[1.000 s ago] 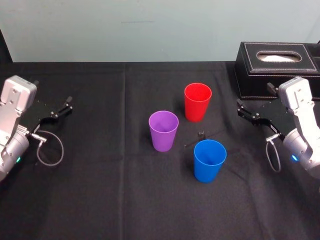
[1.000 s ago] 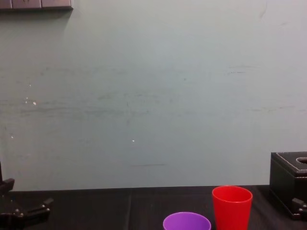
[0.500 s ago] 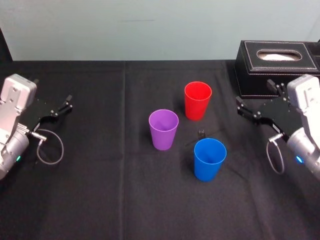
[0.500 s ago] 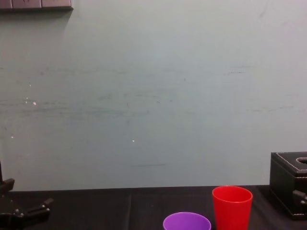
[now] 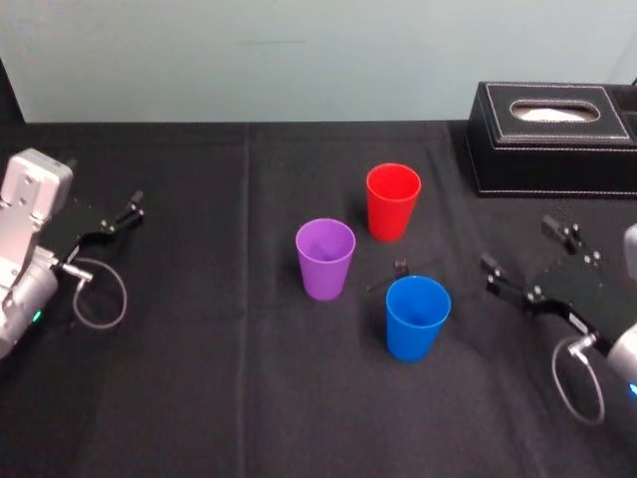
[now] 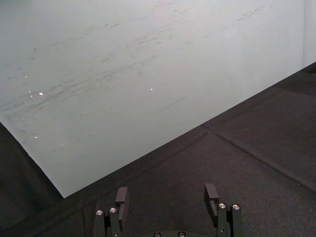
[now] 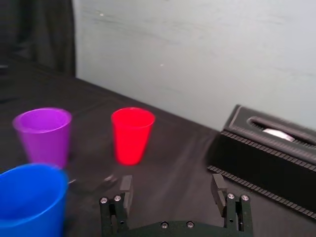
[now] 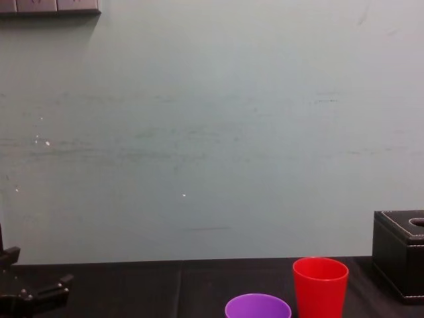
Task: Stack the three plastic cups sequentially using one hand.
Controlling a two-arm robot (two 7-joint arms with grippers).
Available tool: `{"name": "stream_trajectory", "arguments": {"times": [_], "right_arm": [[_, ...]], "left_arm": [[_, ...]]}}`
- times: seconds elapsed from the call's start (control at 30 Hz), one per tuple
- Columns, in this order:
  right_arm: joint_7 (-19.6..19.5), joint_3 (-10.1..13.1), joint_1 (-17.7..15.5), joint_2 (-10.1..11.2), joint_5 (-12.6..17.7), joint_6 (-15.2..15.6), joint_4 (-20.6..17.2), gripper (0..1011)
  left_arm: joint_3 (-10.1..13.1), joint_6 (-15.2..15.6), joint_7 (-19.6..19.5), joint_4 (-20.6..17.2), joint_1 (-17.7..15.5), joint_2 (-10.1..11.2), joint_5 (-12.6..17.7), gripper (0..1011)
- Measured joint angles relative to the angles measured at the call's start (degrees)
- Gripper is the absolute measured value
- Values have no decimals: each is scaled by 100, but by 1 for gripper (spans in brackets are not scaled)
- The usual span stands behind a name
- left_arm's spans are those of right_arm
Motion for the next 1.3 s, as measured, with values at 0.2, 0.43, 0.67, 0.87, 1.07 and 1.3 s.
{"name": "stream_trajectory", "arguments": {"times": [0.2,0.43,0.67,0.87,1.07,1.3], "right_arm": [[266,33,-503,92,72,-189,-212,1003],[587,-34,-721,69,64,-394,-234,1003],[895,-142,-741,-53,31,-530,-207,1003],[1116,-210,-665,-214,46,-553,-198,1003],[1255,-288,-562,-393,8,-478,-129,1003],[1321,-320,-445,-627,-32,-399,10,1003]], "left_arm": [[-1,0,0,0,0,0,0,1005],[0,0,0,0,0,0,0,1005],[-1,0,0,0,0,0,0,1005],[0,0,0,0,0,0,0,1005],[0,0,0,0,0,0,0,1005],[-1,0,0,0,0,0,0,1005]]}}
